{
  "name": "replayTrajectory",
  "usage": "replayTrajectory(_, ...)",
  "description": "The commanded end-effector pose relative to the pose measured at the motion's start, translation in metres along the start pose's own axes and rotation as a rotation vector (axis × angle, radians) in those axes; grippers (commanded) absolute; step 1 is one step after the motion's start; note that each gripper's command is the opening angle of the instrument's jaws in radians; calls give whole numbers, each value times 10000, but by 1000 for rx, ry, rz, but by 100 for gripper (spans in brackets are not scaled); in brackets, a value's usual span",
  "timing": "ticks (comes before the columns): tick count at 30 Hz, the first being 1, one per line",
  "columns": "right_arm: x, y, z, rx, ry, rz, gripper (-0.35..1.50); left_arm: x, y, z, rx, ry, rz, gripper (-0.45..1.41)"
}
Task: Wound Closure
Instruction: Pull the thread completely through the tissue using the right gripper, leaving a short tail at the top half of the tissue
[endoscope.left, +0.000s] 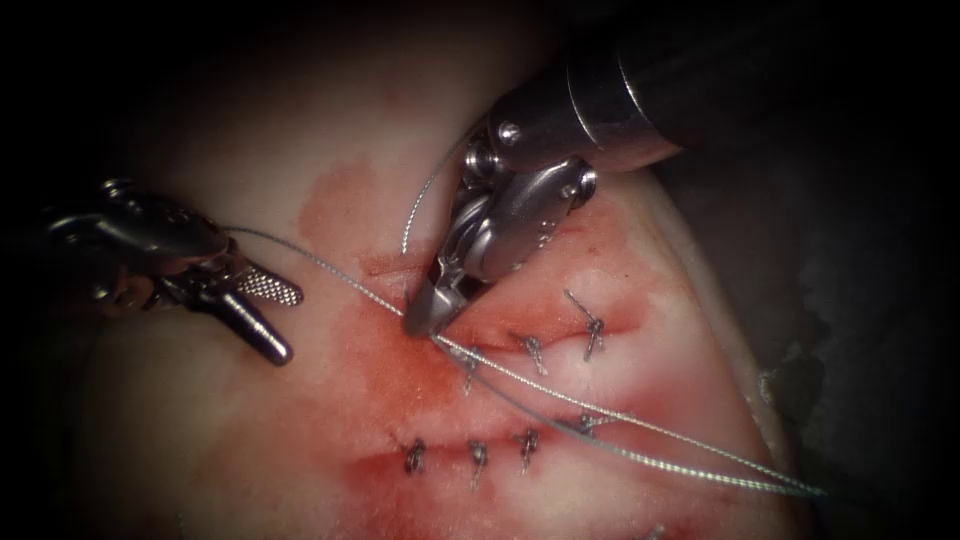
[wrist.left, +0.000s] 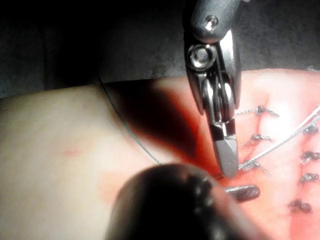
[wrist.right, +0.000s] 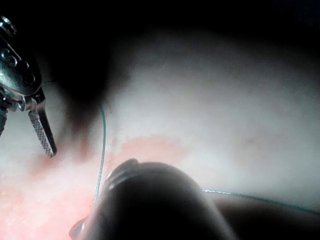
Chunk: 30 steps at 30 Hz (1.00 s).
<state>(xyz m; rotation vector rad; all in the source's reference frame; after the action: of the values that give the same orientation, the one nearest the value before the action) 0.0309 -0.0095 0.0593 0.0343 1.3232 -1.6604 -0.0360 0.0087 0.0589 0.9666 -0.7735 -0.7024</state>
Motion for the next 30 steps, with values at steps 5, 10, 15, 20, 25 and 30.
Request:
replayTrajectory(5,14,-3,-18,-20,-58,6,-35,-8,4,4,-2,-4,2,78)
replayTrajectory(10,61,-31,-56,-35,-173,-6,-35,-10,4,8,-7,-9,-2,76)
replayTrajectory(15,127,-88,-99,-43,-345,29,-35,-11,5,11,-11,-13,1,71)
replayTrajectory(20,177,-146,-135,-24,-453,118,-35,-13,8,12,-15,-16,-1,68)
replayTrajectory(25,218,-193,-151,42,-529,164,-35,-13,10,12,-19,-20,-15,66)
replayTrajectory(30,254,-227,-162,114,-568,204,-35,-13,10,12,-22,-23,-18,66)
